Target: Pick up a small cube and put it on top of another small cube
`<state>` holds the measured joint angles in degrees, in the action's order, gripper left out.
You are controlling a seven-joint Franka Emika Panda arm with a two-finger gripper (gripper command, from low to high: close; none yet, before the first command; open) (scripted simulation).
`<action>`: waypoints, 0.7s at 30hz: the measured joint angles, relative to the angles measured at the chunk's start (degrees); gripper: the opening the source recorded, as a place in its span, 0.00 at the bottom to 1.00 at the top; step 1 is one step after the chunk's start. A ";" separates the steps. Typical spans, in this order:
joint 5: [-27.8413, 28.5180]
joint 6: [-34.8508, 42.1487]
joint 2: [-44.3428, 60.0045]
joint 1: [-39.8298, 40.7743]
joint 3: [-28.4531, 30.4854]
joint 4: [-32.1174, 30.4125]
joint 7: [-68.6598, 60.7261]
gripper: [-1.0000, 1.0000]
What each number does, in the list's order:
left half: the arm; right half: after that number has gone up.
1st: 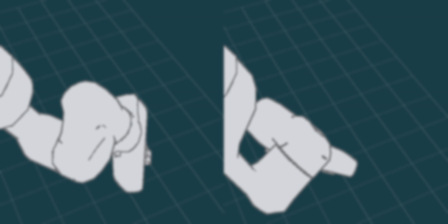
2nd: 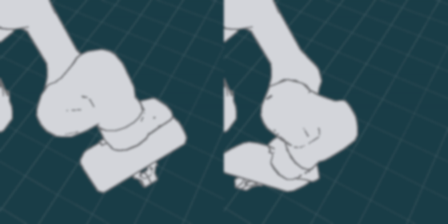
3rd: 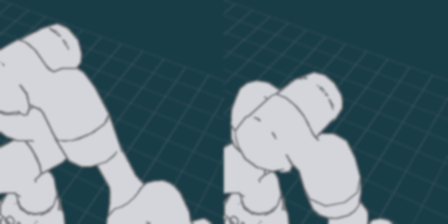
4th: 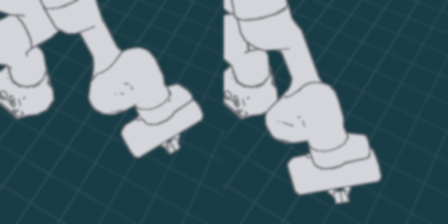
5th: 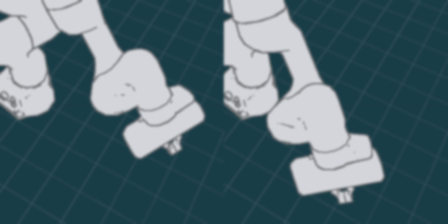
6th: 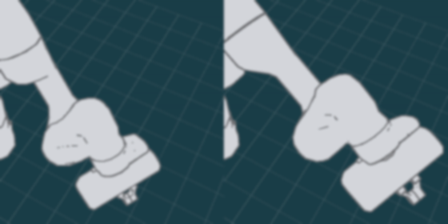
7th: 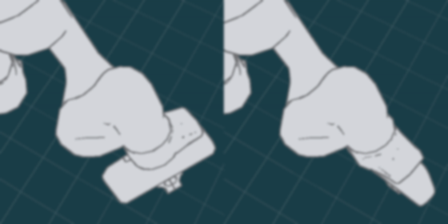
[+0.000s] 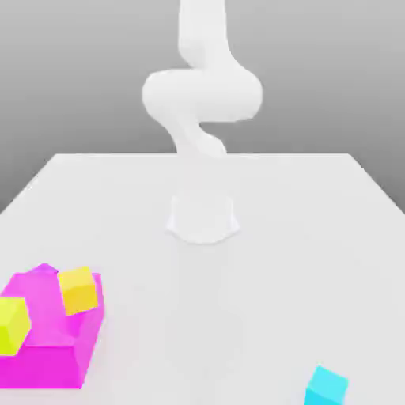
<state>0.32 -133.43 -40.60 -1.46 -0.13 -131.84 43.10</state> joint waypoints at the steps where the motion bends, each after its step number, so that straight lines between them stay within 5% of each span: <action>1: 0.13 -0.71 2.26 -0.63 -0.06 -0.02 -1.19 0.50; 21: 1.49 -13.83 43.98 -10.53 -2.99 -0.47 -23.84 0.50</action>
<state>1.81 -147.26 3.38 -11.99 -3.13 -132.31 19.26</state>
